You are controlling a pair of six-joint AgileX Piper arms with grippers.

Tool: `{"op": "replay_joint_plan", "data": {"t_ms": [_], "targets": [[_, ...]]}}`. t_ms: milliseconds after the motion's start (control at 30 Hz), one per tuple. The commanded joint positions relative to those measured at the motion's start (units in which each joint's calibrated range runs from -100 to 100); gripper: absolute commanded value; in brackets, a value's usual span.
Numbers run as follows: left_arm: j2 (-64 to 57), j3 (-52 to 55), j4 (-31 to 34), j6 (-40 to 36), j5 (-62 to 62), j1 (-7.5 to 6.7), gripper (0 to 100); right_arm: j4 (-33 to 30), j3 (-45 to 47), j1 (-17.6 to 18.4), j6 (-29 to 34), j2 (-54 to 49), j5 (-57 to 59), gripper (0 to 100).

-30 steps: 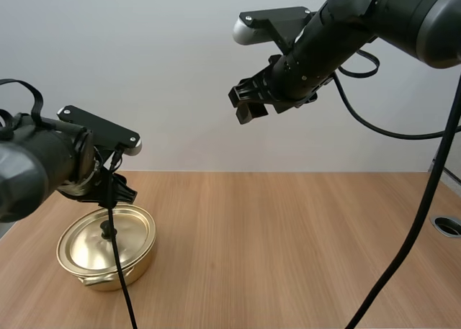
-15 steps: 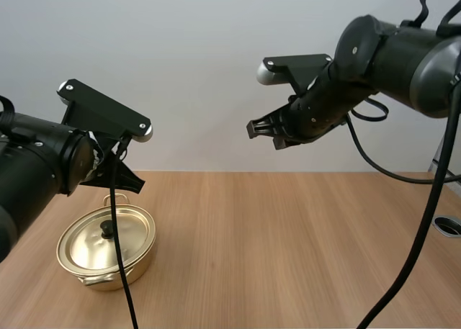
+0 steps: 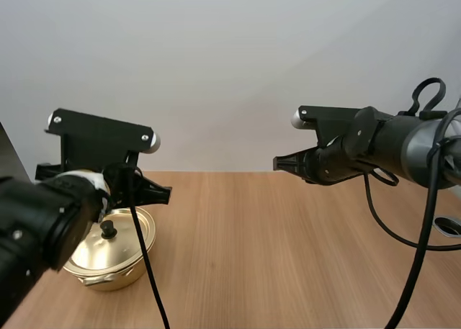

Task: Open the pot, put the car inside, and close it

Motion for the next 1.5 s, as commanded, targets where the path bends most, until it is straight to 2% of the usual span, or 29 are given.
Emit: {"op": "replay_joint_plan", "data": {"t_ms": [0, 100, 167, 300, 400, 567, 733, 833, 1033, 1133, 1233, 1367, 1467], "targets": [[-6.2, 11.2, 1.4, -8.4, -14.9, 0.02, 0, 1.3, 0.0, 0.0, 0.1, -0.1, -5.4, 0], [-11.9, 18.7, 5.1, -11.1, -22.8, 0.02, 0, -1.0, 0.0, 0.0, -0.1, -0.1, -0.6, 0], [-15.2, 22.1, 6.9, -12.5, -23.7, 0.02, 0, -3.2, 0.7, 0.0, -0.1, -0.1, 1.1, 0], [-22.0, 27.1, 7.5, -14.3, -23.7, 0.02, 0, -5.5, 6.2, 0.0, -0.1, -0.1, -3.2, 0], [-26.7, 27.5, 6.7, -15.6, -24.0, 0.02, 0, -6.2, 14.5, 0.0, -0.1, -0.3, -14.2, 0], [-31.5, 27.5, 3.0, -16.5, -17.5, 0.02, 0, -6.1, 28.2, 0.0, -0.1, -5.6, -41.0, 0], [-31.5, 27.5, 2.8, -14.6, -17.7, 0.02, 0, -6.1, 36.6, 0.0, -0.1, -10.9, -51.1, 0], [-31.5, 27.5, 3.0, -14.6, -20.5, 0.02, 0, -5.5, 39.3, 0.0, -0.1, -15.6, -50.9, 0], [-31.5, 27.5, 7.5, -14.6, -21.8, 0.02, 0, -5.2, 44.2, 0.0, -0.1, -26.8, -49.0, 0], [-31.5, 27.5, 6.8, -13.7, -21.8, 0.02, 0, -5.2, 44.5, 0.0, -0.1, -32.1, -46.8, 0], [-31.5, 27.5, 0.6, -8.8, -20.2, 0.02, 0, -4.3, 44.5, 0.0, -0.1, -36.6, -39.0, 0], [-31.5, 27.5, -11.1, 1.6, -17.4, 0.02, 0, -4.3, 44.5, 0.0, -0.1, -41.9, -33.6, 0], [-31.5, 27.5, -13.9, 4.9, -11.6, 0.02, 0, -4.3, 44.5, 0.0, -0.1, -46.8, -26.8, 0]]}}
